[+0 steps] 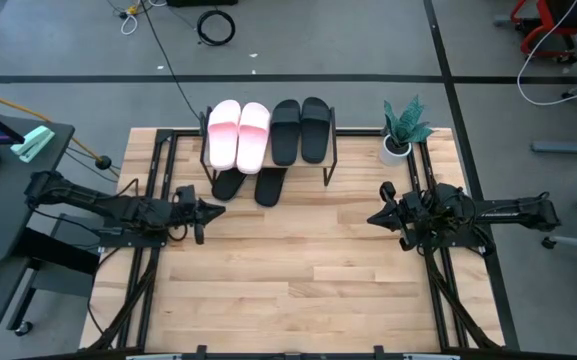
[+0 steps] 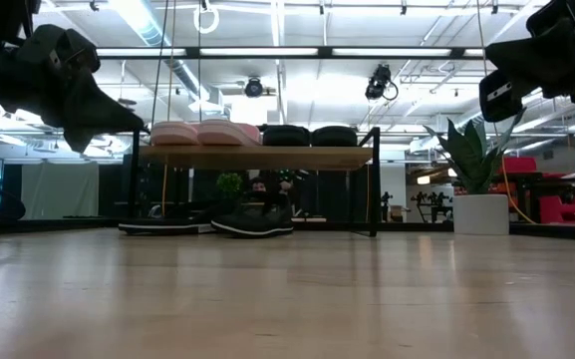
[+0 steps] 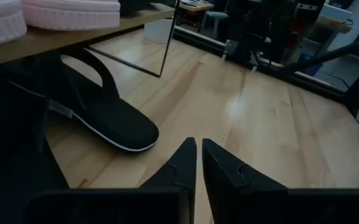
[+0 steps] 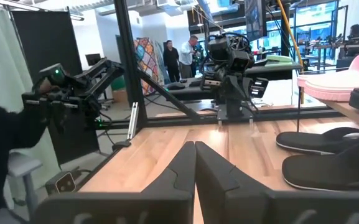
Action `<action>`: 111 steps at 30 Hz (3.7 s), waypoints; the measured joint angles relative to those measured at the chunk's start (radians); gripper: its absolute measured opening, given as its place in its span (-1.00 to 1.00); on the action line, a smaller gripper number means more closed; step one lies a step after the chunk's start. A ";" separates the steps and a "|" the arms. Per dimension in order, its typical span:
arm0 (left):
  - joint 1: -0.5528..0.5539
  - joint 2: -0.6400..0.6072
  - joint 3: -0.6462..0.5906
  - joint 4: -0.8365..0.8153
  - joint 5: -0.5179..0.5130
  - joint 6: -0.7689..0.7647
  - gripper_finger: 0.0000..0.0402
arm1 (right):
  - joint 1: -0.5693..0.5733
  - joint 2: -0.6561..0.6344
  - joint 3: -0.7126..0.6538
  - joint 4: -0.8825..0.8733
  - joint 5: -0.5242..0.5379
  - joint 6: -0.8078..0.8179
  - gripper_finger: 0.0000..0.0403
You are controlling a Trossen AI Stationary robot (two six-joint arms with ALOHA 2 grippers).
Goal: Pick and place slides into the shelf
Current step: Return to Home Position
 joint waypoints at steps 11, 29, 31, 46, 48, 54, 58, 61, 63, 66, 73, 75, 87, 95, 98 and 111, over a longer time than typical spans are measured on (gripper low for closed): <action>-0.007 -0.015 0.000 0.000 0.001 -0.002 -0.87 | 0.000 0.000 0.000 0.000 -0.001 0.000 -0.93; -0.005 -0.277 0.000 0.003 0.000 -0.002 -0.85 | 0.000 0.000 0.000 0.000 -0.001 0.000 -0.93; -0.005 -0.300 0.000 0.001 0.000 -0.001 -0.86 | 0.000 0.000 0.000 0.000 -0.001 0.000 -0.93; -0.005 -0.389 0.000 0.001 0.000 -0.001 -0.84 | 0.000 0.000 0.000 0.000 -0.001 0.000 -0.93; -0.005 -0.403 0.000 0.001 0.000 -0.002 -0.83 | 0.000 0.000 0.000 0.000 -0.001 0.000 -0.93; -0.005 -0.408 0.000 0.002 0.000 -0.001 -0.83 | 0.000 0.000 0.000 0.000 -0.001 0.000 -0.93; -0.005 -0.407 0.000 0.001 0.000 -0.001 -0.86 | 0.000 0.000 0.000 0.000 -0.001 0.000 -0.93; -0.006 -0.407 0.000 0.001 0.000 -0.001 -0.88 | 0.000 0.000 0.000 0.000 -0.001 0.000 -0.93; -0.005 -0.407 0.000 0.001 0.000 -0.001 -0.88 | 0.000 0.000 0.000 0.000 -0.001 0.000 -0.93; -0.006 -0.407 0.000 0.001 0.000 -0.001 -0.87 | 0.000 0.000 0.000 0.000 -0.001 0.000 -0.93; -0.006 -0.407 0.000 -0.002 0.000 0.043 -0.82 | 0.000 0.000 0.000 0.000 -0.001 0.000 -0.93; -0.006 -0.406 0.000 -0.015 0.000 0.113 -0.82 | 0.000 0.000 0.000 0.000 -0.001 0.000 -0.93; -0.006 -0.406 -0.001 -0.193 0.000 0.293 -0.90 | 0.000 0.000 0.000 0.000 -0.001 0.000 -0.93; -0.005 -0.406 -0.001 -0.192 0.000 0.279 -0.84 | 0.000 0.000 0.000 0.000 -0.001 0.000 -0.93; -0.005 -0.406 -0.001 -0.192 0.000 0.279 -0.83 | 0.000 0.000 0.000 0.000 -0.001 0.000 -0.93; -0.006 -0.406 -0.001 -0.192 0.000 0.279 -0.88 | 0.000 0.000 0.000 0.000 -0.001 0.000 -0.93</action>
